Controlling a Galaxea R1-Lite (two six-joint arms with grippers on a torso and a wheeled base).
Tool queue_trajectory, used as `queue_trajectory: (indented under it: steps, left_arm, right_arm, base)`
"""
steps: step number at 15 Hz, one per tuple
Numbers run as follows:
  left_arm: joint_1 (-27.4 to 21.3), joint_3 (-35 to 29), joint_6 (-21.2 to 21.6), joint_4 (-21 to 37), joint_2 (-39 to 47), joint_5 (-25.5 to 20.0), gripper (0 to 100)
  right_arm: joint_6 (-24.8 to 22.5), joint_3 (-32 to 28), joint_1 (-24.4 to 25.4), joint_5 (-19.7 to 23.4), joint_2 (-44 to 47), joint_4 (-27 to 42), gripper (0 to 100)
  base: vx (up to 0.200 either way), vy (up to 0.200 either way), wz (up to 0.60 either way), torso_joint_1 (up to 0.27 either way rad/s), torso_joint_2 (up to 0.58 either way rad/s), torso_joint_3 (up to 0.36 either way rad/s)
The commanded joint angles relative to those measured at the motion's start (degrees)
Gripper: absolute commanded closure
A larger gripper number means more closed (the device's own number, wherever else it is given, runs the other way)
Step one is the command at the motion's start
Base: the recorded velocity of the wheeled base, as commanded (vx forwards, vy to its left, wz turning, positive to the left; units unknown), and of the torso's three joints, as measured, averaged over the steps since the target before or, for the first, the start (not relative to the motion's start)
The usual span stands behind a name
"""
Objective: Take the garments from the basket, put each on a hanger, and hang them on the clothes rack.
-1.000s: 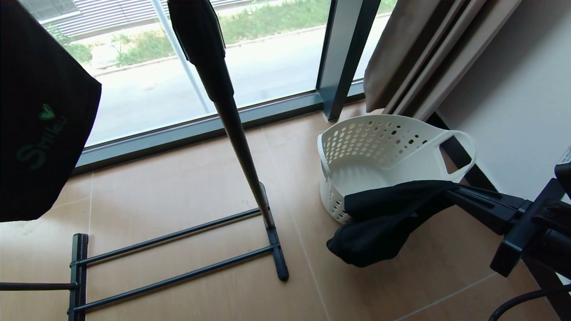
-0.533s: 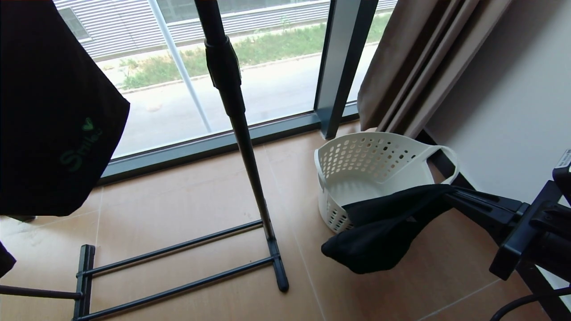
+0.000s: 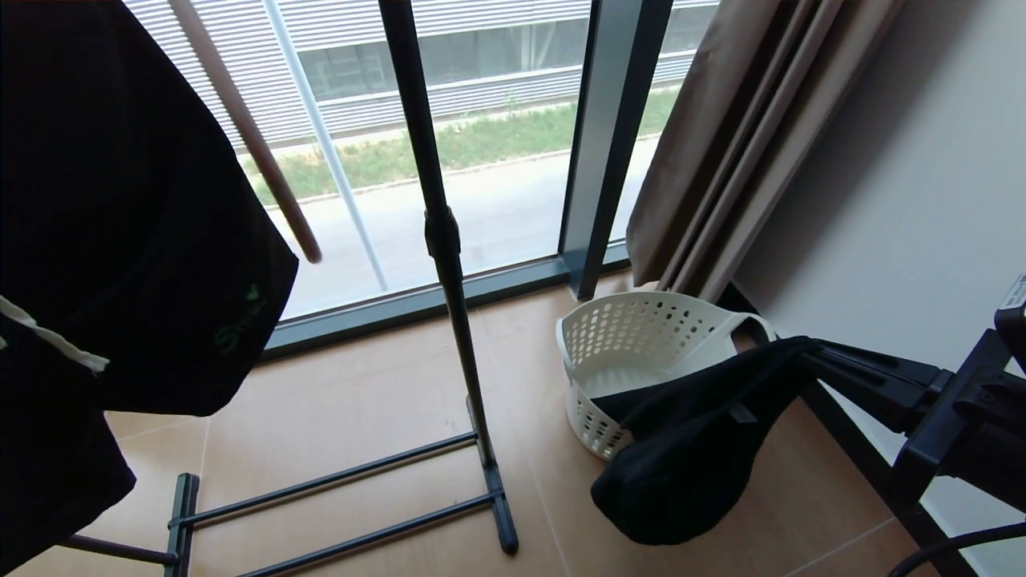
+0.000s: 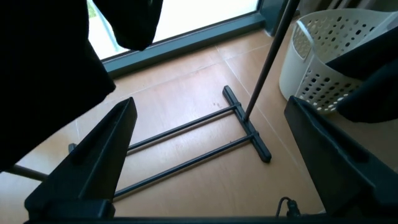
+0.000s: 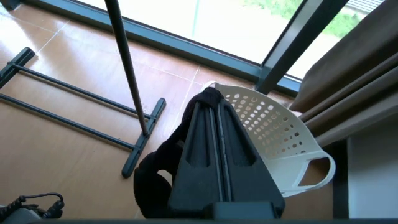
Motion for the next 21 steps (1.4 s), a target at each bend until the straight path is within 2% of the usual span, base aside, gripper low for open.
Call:
queue_trajectory:
  steps: [1,15,21]
  left_arm:
    - [-0.02,0.0,-0.01,-0.02,0.06,0.0,0]
    - [-0.02,0.0,-0.01,-0.02,0.06,0.0,0]
    - [-0.02,0.0,-0.01,-0.02,0.06,0.09,0]
  right_arm:
    - [-0.01,0.09,0.02,-0.01,-0.03,-0.05,100]
    - [-0.19,0.53,0.02,0.08,-0.11,-0.13,100]
    - [-0.45,0.62,0.02,0.25,-0.38,-0.22,100]
  base:
    - [0.0,0.0,0.0,0.095,-0.45,-0.173]
    - [0.0,0.0,0.0,0.155,-0.5,-0.148]
    - [0.0,0.0,0.0,0.041,-0.11,0.132]
